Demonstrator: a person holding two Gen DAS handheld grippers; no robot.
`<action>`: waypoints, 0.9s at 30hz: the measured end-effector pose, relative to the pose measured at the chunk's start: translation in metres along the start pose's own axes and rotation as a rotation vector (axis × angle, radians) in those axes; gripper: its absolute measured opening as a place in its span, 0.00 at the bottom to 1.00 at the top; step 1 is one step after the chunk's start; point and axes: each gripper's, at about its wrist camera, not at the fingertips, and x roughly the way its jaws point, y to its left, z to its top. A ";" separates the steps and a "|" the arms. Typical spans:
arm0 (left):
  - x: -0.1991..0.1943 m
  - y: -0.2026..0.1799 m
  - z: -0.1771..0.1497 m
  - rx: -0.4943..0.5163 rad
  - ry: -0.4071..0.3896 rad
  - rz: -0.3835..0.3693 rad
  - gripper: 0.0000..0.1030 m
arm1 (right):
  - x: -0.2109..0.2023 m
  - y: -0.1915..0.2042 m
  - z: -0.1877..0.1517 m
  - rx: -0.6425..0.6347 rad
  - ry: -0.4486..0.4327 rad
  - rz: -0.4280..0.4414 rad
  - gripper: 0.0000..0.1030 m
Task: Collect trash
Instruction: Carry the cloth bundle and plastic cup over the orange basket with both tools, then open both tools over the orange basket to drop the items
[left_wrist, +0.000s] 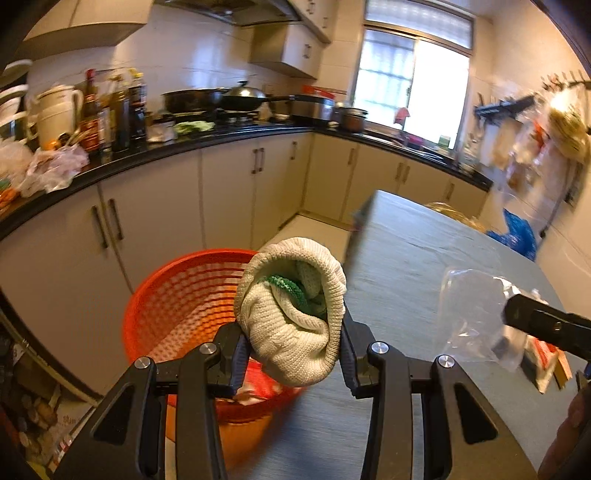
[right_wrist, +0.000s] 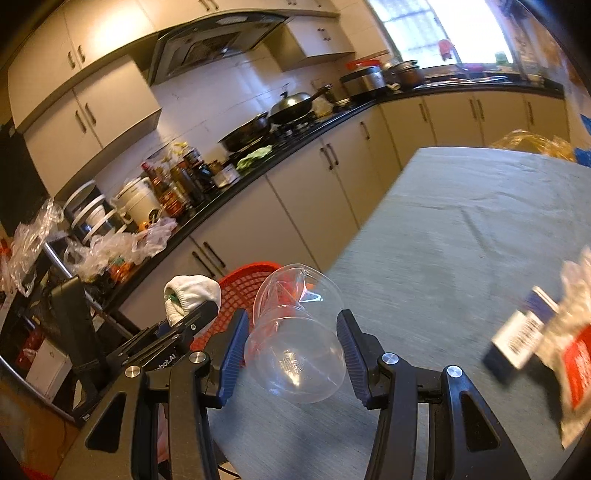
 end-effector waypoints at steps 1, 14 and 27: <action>0.002 0.008 0.001 -0.009 0.003 0.014 0.38 | 0.005 0.004 0.002 -0.004 0.007 0.006 0.52; 0.018 0.056 0.000 -0.079 0.041 0.098 0.38 | 0.076 0.049 0.026 -0.055 0.069 0.047 0.52; 0.031 0.070 -0.003 -0.102 0.060 0.116 0.56 | 0.141 0.054 0.036 -0.003 0.130 0.070 0.65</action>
